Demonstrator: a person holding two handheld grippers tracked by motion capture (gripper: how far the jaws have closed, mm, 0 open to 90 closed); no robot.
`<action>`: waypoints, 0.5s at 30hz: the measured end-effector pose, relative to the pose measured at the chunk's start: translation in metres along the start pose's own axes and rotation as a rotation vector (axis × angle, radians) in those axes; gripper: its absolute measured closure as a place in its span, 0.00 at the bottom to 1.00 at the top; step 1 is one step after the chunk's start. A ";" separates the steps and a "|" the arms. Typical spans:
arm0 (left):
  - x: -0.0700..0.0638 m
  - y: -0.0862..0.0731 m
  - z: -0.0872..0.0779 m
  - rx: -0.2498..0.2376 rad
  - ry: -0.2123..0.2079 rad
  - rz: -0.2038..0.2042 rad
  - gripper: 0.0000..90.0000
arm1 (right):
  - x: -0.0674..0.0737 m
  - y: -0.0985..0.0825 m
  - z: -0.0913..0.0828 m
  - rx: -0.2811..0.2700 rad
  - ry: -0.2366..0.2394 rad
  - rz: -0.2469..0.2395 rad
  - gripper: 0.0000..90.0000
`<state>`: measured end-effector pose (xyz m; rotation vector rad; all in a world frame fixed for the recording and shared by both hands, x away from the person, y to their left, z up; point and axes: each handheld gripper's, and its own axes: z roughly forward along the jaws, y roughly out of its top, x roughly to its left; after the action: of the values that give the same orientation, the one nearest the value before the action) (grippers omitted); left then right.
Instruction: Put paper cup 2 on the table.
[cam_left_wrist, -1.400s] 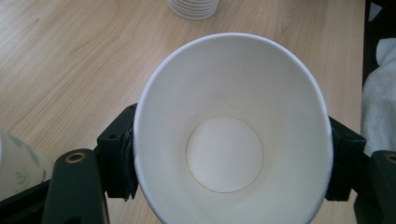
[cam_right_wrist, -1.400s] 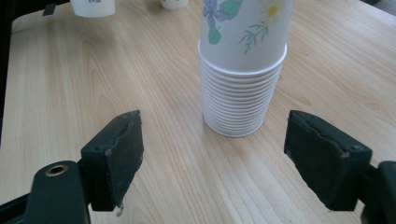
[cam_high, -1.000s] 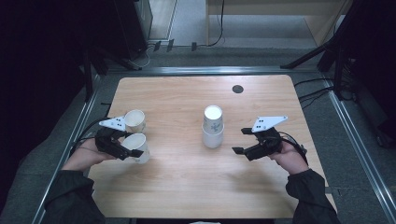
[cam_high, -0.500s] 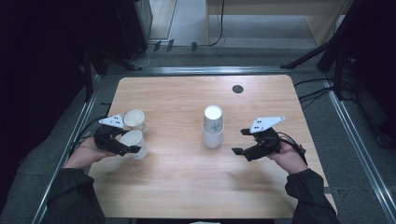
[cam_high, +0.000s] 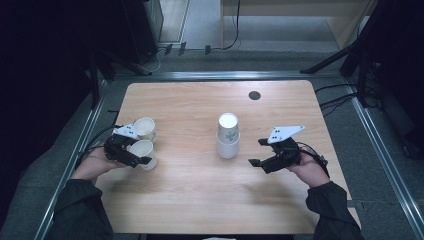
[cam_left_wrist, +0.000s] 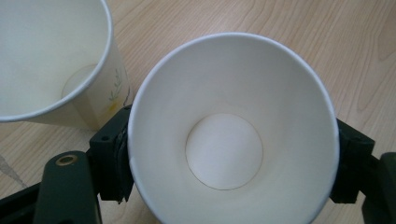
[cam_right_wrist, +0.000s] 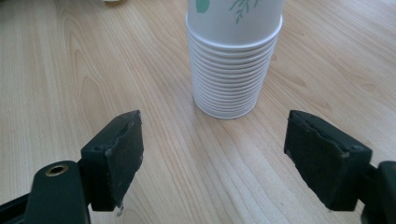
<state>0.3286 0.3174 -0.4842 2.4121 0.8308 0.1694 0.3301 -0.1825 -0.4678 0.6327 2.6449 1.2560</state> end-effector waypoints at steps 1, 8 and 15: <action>0.000 0.000 0.000 0.003 -0.001 0.004 0.23 | 0.000 0.000 0.000 0.002 0.000 -0.003 0.22; -0.001 -0.001 0.005 0.016 -0.013 0.011 0.23 | 0.000 0.000 0.001 0.006 0.000 -0.001 0.22; 0.000 -0.003 0.005 0.015 -0.028 -0.004 0.21 | 0.001 0.000 0.001 0.008 -0.002 -0.007 0.22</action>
<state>0.3286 0.3167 -0.4900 2.4206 0.8270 0.1282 0.3295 -0.1817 -0.4686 0.6250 2.6498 1.2427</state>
